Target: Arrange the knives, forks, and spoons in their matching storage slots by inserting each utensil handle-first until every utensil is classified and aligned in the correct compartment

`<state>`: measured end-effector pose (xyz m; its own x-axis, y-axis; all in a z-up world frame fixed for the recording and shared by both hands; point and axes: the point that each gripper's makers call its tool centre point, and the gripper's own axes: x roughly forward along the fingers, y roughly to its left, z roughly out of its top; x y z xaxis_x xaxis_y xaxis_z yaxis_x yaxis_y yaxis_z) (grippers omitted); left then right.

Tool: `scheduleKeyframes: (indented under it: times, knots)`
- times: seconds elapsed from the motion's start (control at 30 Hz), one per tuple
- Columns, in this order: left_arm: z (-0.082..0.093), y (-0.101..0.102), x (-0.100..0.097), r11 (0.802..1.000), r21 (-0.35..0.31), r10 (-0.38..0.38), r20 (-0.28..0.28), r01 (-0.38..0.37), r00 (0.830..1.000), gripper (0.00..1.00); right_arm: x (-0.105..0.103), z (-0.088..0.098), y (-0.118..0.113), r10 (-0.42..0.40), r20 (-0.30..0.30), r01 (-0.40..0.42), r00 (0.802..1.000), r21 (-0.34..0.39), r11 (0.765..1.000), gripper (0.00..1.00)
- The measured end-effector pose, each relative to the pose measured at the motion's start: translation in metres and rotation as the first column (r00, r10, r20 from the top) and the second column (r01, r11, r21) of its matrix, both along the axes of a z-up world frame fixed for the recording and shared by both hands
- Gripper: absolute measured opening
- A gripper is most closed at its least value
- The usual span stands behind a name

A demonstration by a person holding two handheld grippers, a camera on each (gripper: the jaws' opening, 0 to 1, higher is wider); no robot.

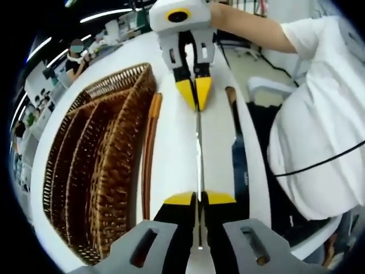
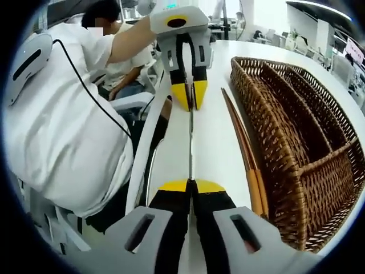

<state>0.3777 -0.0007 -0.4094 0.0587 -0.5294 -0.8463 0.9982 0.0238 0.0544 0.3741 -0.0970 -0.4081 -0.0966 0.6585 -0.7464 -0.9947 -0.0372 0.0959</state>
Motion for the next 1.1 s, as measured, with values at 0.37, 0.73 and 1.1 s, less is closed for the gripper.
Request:
scheduleKeyframes:
  times: [0.37, 0.73, 1.1]
  knots:
    - [0.0, 0.006, 0.007, 0.999, 0.029, 0.025, -0.006, -0.025, 1.0, 0.08, 0.002, 0.0, 0.0, -0.007, -0.019, 0.007, 1.0, 0.01, 1.0, 0.01]
    - [-0.001, 0.014, 0.011, 0.986, 0.152, 0.069, -0.035, -0.063, 0.997, 0.09, 0.003, 0.0, -0.003, -0.019, -0.053, 0.02, 0.998, 0.009, 1.0, 0.01]
    - [-0.002, 0.017, 0.008, 0.98, 0.194, 0.062, -0.061, -0.049, 0.996, 0.05, 0.006, 0.001, -0.005, -0.015, -0.057, 0.016, 0.998, 0.012, 1.0, 0.01]
